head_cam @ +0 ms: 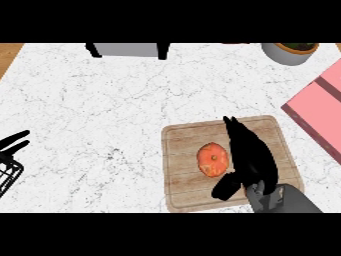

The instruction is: Pick the squash from the cutting board and place it in the cardboard box

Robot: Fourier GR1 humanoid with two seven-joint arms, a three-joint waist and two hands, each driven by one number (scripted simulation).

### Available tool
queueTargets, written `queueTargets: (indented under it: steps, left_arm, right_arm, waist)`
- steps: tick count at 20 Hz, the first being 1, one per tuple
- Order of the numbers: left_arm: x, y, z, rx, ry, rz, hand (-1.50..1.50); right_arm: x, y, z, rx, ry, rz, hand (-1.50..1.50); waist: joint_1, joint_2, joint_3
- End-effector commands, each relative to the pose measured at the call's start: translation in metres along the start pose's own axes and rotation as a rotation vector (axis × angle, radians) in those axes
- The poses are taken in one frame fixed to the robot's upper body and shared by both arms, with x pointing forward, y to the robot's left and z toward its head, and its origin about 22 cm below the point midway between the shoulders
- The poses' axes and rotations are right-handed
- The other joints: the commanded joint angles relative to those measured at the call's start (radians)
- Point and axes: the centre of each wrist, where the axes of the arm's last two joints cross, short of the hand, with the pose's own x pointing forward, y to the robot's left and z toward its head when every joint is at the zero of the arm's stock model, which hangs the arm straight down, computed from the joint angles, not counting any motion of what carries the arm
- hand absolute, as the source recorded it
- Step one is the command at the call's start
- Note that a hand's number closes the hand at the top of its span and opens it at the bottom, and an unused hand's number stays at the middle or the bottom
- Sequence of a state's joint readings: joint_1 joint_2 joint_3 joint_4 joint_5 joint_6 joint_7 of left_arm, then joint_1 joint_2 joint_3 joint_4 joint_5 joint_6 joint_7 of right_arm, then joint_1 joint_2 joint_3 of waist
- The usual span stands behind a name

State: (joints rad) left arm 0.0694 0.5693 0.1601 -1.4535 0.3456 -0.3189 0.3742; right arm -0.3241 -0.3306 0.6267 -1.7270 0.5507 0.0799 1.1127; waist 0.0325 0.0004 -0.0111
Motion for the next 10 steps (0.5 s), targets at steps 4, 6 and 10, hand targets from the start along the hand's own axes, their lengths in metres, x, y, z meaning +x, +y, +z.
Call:
queueTargets:
  steps: [4,6,10]
  left_arm:
    - [0.040,-0.043,-0.017,0.049,-0.321,0.215,0.00]
    - [0.037,-0.039,-0.018,0.071,-0.312,0.219,0.00]
    - [0.031,-0.037,-0.011,0.059,-0.301,0.218,0.00]
  right_arm:
    - [0.009,0.009,-0.006,0.037,0.126,0.054,-1.50]
    - [0.011,0.012,-0.006,0.047,0.116,0.054,-1.50]
    - [0.014,0.019,-0.013,0.080,0.145,0.073,-1.50]
  waist:
    - [-0.024,-0.010,0.008]
    - [-0.031,-0.009,0.008]
    - [-0.009,-0.013,0.008]
